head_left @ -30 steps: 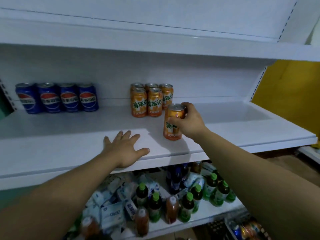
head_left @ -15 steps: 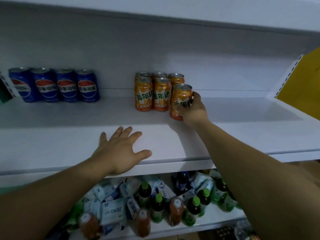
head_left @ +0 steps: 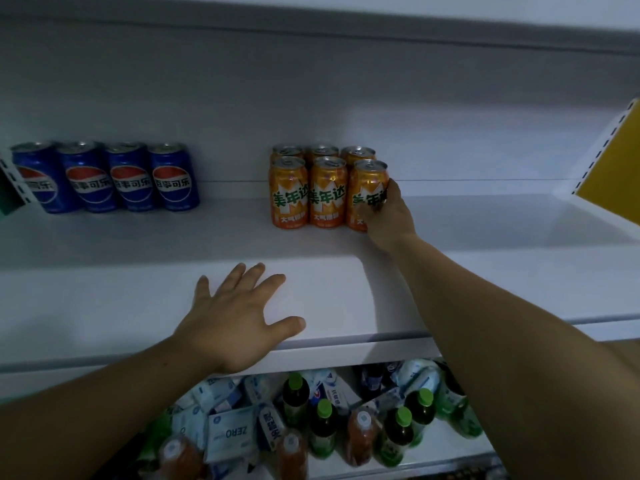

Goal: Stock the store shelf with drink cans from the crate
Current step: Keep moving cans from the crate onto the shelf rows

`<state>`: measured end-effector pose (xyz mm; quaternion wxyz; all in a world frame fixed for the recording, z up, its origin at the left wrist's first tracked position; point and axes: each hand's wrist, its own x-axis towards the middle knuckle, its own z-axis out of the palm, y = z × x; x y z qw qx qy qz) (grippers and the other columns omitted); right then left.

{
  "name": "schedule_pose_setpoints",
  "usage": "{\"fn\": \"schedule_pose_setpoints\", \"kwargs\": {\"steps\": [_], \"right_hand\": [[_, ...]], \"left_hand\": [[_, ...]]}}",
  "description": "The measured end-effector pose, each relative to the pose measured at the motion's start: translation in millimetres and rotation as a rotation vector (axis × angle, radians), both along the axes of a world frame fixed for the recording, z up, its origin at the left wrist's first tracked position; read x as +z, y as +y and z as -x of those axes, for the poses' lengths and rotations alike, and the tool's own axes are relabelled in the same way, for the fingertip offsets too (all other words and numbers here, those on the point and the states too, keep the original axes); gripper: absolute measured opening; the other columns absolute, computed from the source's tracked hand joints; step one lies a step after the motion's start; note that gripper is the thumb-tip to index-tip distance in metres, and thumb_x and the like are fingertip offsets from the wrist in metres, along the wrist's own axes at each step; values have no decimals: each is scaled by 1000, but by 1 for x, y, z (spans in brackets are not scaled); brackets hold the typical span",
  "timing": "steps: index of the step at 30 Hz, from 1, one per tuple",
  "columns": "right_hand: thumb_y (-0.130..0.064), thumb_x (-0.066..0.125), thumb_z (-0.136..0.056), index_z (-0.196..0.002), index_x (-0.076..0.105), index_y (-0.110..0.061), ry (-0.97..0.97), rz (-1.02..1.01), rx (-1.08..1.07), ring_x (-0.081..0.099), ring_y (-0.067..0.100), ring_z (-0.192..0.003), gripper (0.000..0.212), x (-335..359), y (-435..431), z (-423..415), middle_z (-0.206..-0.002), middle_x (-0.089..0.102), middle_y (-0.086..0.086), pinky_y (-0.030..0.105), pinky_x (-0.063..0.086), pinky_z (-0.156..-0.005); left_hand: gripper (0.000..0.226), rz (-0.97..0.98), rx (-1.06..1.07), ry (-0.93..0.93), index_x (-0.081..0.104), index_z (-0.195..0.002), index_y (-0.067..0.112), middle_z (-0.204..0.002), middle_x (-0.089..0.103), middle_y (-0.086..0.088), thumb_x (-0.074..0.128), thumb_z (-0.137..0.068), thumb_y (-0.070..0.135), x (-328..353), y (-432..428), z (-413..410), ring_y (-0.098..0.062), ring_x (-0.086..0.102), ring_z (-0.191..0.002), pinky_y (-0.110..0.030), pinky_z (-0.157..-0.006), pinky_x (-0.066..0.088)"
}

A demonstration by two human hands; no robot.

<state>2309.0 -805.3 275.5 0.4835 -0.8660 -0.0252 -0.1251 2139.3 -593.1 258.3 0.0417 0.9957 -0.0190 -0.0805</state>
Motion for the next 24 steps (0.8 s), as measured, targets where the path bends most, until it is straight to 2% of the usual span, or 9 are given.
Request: {"fn": "schedule_pose_setpoints", "kwargs": {"steps": [3, 6, 9, 12, 16, 18, 20, 22, 24], "right_hand": [[-25, 59, -93, -141, 34, -18, -3, -23, 16, 52, 26, -122, 54, 0, 2, -3, -135, 54, 6, 29, 37, -92], [-25, 61, -92, -140, 33, -17, 31, -33, 19, 52, 28, -122, 57, 2, 4, -3, -134, 54, 7, 35, 40, -97], [-33, 65, -89, -141, 30, -13, 127, 18, 18, 48, 30, -126, 66, 10, 3, 5, -137, 50, 8, 34, 38, -93], [-47, 65, -87, -152, 16, -13, 180, 141, -9, 36, 30, -138, 89, 23, -7, 27, -154, 33, 9, 36, 35, -103], [-55, 58, -88, -152, 20, -14, 194, 401, -25, 39, 31, -135, 85, 47, -32, 76, -155, 31, 11, 36, 37, -103], [-54, 58, -89, -152, 21, -15, 235, 458, -41, 41, 32, -134, 83, 60, -49, 104, -155, 31, 11, 37, 38, -103], [-55, 57, -89, -153, 21, -15, 258, 511, -76, 39, 32, -135, 83, 71, -69, 133, -156, 30, 10, 38, 36, -105], [-56, 56, -89, -153, 21, -16, 278, 540, -131, 40, 32, -134, 83, 80, -90, 165, -155, 31, 9, 38, 37, -104], [-56, 56, -90, -153, 22, -17, 293, 556, -198, 43, 32, -131, 81, 85, -111, 199, -154, 34, 9, 37, 39, -101]], "left_hand": [[80, 2, -2, -4, -4, -149, 41, -159, -15, 11, 20, -82, 79, -1, 1, -1, -11, -18, -145, -53, -117, -8], [86, 17, -6, -4, -3, -149, 41, -159, -13, 11, 16, -76, 83, -3, 2, -1, -11, -17, -145, -53, -116, -9], [83, 34, -10, -10, -1, -150, 41, -160, -11, 10, 19, -80, 81, -2, 3, -2, -12, -15, -146, -54, -116, -9], [81, 40, -21, -6, 0, -150, 40, -160, -10, 9, 20, -82, 79, -1, 2, -2, -14, -14, -146, -55, -115, -9], [81, 41, -17, 86, -1, -150, 39, -160, -11, 6, 24, -84, 78, 8, 3, -4, -17, -14, -147, -57, -115, -7], [85, 86, -8, 148, 5, -151, 35, -161, -6, 4, 36, -83, 75, 21, 0, -10, -19, -7, -148, -55, -116, -2], [91, 181, -62, 181, 14, -152, 26, -161, 6, -1, 49, -80, 70, 37, -16, -14, -21, 10, -147, -47, -118, 12], [91, 274, -183, 161, 20, -151, 21, -160, 14, -2, 57, -79, 64, 52, -49, -8, -21, 23, -144, -39, -116, 24], [85, 288, -342, 114, 23, -150, 21, -159, 16, -1, 58, -82, 60, 62, -90, 8, -21, 23, -143, -37, -115, 25]]}}
